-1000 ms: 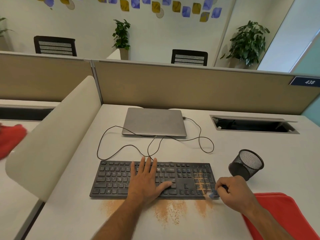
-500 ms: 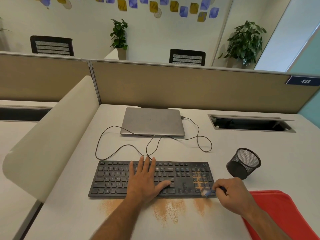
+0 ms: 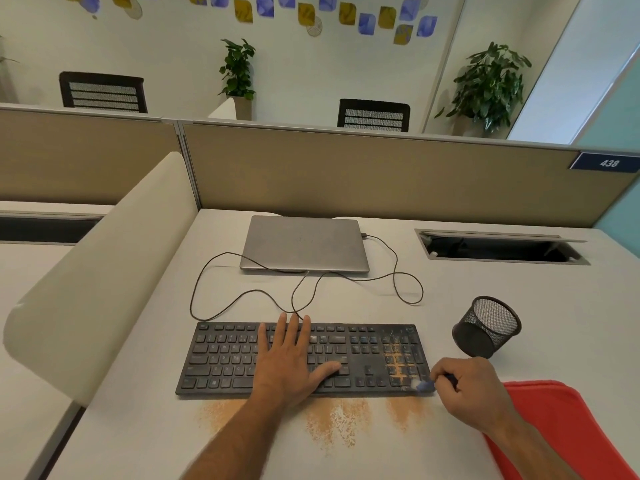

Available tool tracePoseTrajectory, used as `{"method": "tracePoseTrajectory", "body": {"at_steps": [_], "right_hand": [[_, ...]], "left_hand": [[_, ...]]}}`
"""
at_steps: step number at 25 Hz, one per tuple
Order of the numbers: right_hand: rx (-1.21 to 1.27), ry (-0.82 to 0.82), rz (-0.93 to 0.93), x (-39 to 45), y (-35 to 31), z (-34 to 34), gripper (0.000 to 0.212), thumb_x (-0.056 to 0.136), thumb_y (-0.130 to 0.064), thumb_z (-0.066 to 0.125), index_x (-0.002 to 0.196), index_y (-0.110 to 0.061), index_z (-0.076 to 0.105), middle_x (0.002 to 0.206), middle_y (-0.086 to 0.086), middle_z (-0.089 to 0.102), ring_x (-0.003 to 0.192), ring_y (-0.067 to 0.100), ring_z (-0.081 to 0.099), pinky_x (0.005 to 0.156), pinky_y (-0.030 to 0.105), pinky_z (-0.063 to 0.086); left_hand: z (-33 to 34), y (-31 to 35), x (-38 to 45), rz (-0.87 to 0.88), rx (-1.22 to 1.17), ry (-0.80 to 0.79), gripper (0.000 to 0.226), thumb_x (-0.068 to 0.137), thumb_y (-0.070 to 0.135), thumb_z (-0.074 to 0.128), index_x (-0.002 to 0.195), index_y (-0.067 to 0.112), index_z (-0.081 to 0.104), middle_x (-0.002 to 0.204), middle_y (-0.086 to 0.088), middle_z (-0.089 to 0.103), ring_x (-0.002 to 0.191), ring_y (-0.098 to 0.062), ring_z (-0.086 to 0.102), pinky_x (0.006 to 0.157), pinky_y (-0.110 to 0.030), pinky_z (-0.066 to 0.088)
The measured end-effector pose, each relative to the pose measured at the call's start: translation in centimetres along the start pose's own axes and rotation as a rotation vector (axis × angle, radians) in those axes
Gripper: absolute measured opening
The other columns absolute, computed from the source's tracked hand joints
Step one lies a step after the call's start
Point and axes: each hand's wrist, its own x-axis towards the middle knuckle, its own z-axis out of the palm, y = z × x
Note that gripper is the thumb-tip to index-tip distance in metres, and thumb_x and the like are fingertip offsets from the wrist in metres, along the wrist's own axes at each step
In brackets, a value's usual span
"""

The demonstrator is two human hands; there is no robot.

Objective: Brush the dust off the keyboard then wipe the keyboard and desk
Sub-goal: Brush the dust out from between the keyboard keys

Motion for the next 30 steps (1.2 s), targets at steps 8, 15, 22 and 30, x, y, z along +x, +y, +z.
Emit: {"method": "tracePoseTrajectory", "body": {"at_steps": [8,15,22,30], "right_hand": [[-0.031,0.005,0.021,0.4,0.6,-0.2,0.025,0.073,-0.006,0.059,0.059,-0.025,0.065,0.051,-0.025,0.056,0.046,0.004,0.055,0.038,0.010,0.034],[-0.140,0.064,0.030,0.6,-0.1,-0.4,0.015,0.068,-0.018,0.053,0.059,-0.027,0.062,0.038,-0.020,0.039,0.035,0.006,0.043,0.036,0.014,0.026],[-0.080,0.007,-0.025,1.1,-1.6,2.1,0.020,0.075,-0.025,0.048,0.066,-0.023,0.065,0.057,-0.011,0.063,0.045,0.004,0.053,0.037,0.010,0.031],[0.068,0.117,0.013,1.6,-1.8,0.8,0.022,0.080,-0.012,0.052,0.073,-0.022,0.070,0.058,-0.018,0.060,0.057,0.000,0.060,0.038,0.006,0.033]], "left_hand": [[0.1,0.0,0.1,0.001,-0.013,0.013,0.118,0.066,0.097,-0.015,0.158,0.024,-0.014,0.168,-0.004,-0.010,0.152,-0.024,-0.021,0.120,-0.060,-0.010],[0.1,0.0,0.1,-0.002,-0.006,0.007,0.117,0.066,0.097,-0.015,0.157,0.024,-0.015,0.168,-0.005,-0.011,0.151,-0.024,-0.021,0.120,-0.060,-0.009],[0.1,-0.1,0.0,0.001,-0.005,0.001,0.115,0.067,0.096,-0.014,0.157,0.024,-0.017,0.167,-0.005,-0.012,0.151,-0.025,-0.022,0.120,-0.060,-0.009],[0.0,-0.1,0.0,0.002,-0.008,0.004,0.115,0.068,0.096,-0.013,0.157,0.024,-0.017,0.167,-0.005,-0.012,0.151,-0.025,-0.023,0.119,-0.061,-0.010]]}}
